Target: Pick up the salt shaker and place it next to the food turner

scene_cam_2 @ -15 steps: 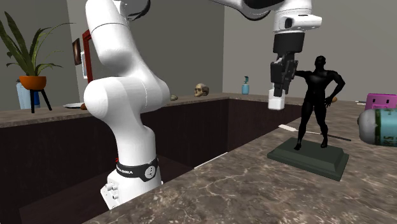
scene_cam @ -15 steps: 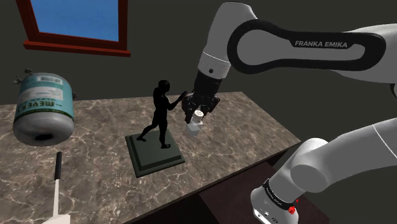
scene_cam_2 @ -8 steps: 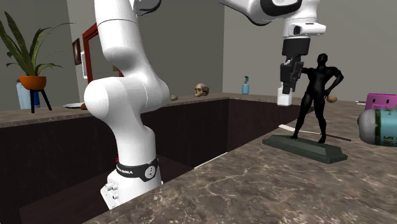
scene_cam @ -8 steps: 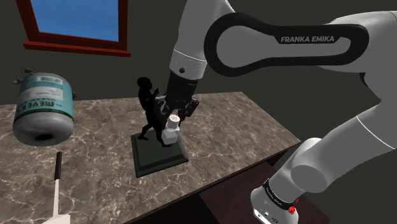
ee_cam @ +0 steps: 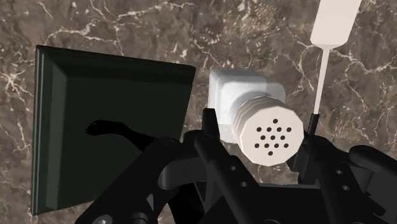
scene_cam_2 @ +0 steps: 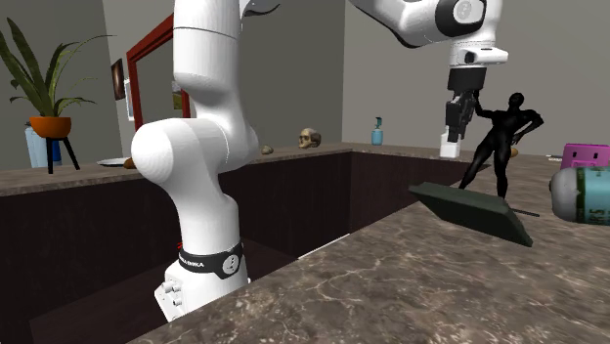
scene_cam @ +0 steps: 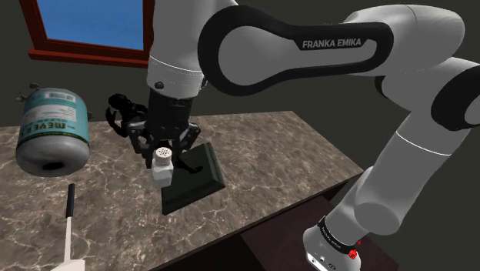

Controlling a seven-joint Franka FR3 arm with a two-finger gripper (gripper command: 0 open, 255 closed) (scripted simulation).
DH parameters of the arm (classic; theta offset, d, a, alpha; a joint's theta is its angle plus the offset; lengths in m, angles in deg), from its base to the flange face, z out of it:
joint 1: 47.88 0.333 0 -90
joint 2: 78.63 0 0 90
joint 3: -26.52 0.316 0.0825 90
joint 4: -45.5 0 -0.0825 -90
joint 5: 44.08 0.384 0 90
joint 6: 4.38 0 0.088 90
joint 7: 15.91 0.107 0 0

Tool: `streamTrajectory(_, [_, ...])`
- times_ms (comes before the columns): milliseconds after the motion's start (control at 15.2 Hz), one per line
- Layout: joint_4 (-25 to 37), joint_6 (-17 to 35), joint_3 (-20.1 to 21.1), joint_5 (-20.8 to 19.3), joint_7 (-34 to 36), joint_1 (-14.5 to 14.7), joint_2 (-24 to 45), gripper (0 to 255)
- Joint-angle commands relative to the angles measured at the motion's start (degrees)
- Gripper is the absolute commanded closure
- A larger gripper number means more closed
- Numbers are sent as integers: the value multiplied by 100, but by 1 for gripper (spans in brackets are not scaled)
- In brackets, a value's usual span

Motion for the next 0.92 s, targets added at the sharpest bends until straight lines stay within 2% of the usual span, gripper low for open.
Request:
streamTrajectory(0, [567,-112,71,-432,452,298,556,255])
streamTrajectory(858, [-197,823,-27,-585,475,352,777,255])
